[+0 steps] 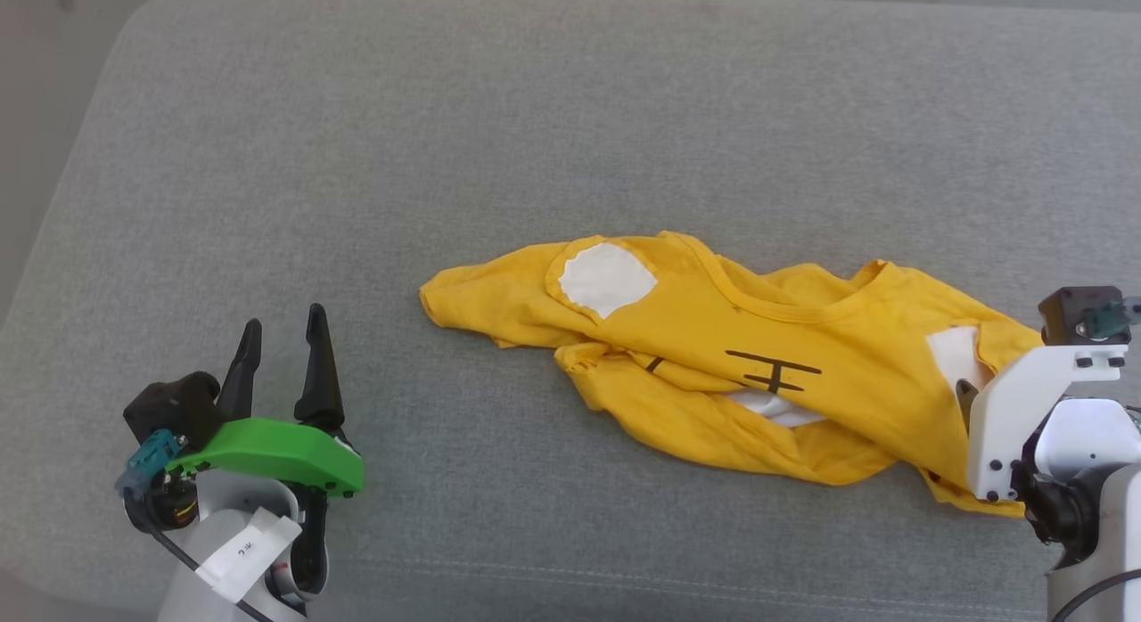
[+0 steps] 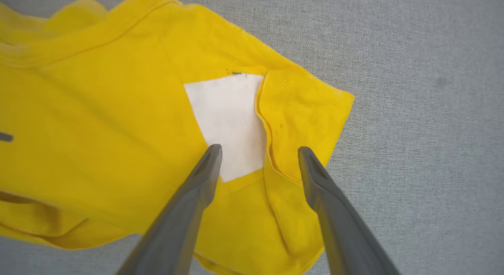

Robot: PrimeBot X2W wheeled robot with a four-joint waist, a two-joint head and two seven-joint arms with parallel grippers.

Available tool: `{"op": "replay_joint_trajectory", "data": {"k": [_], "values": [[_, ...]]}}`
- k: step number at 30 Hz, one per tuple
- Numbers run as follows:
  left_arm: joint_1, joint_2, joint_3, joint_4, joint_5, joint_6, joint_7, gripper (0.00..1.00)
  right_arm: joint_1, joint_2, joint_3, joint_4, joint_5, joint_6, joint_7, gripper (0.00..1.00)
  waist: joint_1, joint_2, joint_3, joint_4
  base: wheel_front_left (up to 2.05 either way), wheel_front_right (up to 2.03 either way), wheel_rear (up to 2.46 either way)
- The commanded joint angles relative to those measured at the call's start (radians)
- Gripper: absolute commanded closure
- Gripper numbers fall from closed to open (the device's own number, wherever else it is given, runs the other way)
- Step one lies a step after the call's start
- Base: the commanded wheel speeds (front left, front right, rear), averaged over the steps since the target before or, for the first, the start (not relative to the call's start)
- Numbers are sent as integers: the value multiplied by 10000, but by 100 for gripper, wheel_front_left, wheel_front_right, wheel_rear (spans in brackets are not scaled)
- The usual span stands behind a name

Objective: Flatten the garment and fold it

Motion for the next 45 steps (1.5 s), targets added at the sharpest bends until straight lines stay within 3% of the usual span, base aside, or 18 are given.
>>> {"op": "replay_joint_trajectory", "data": {"k": [1,10,11,12,13,14,20,26,31,32,33,41,45], "values": [[-161,48,-11,3,-126,-26,-6,0,-193,-6,-54,-22,-76,-13,70,0,0,0,138,125,0,0,0],[-247,68,-28,67,-214,-17,-57,0,-329,-6,-657,360,-347,-13,215,0,0,0,267,209,0,0,0],[-257,67,-34,73,-221,-18,-61,0,-337,-6,-689,405,-345,-13,241,5,0,0,271,206,0,0,0],[-270,66,-47,81,-231,-25,-63,0,-351,-6,-712,453,-339,-13,249,58,0,0,278,201,0,0,0],[-281,68,-61,88,-236,-32,-62,0,-366,-6,-724,486,-327,-13,249,98,0,0,287,198,0,0,0],[-316,85,-87,118,-249,-35,-68,0,-429,-6,-757,572,-207,-13,191,100,0,0,293,173,0,0,0],[-269,134,-103,181,-263,-8,-93,0,-567,-6,-972,391,226,-13,-129,100,0,0,191,73,0,0,0],[-212,128,-200,168,-287,43,-69,0,-393,-6,-3467,153,1210,-13,-598,100,0,0,-5,74,0,0,0],[-159,178,-209,139,-322,61,-57,0,-22,-6,-4603,1081,1551,-13,-612,100,0,0,-42,18,0,0,0],[-130,181,-218,121,-324,82,-38,0,-12,-6,-4660,1303,1628,-13,-725,14,0,0,-58,-9,0,0,0],[-104,188,-226,106,-329,96,-6,0,-28,-6,-4695,1421,1671,-13,-891,0,0,0,-71,-35,0,0,0],[-198,165,-413,-100,-481,94,522,0,-325,-6,-4838,1440,2204,-13,-2390,0,0,0,-312,-159,0,0,0],[-946,166,-833,-294,-448,146,1651,0,-197,-6,-4665,1094,2245,-13,-2552,0,0,0,-368,-161,0,0,0]]}}
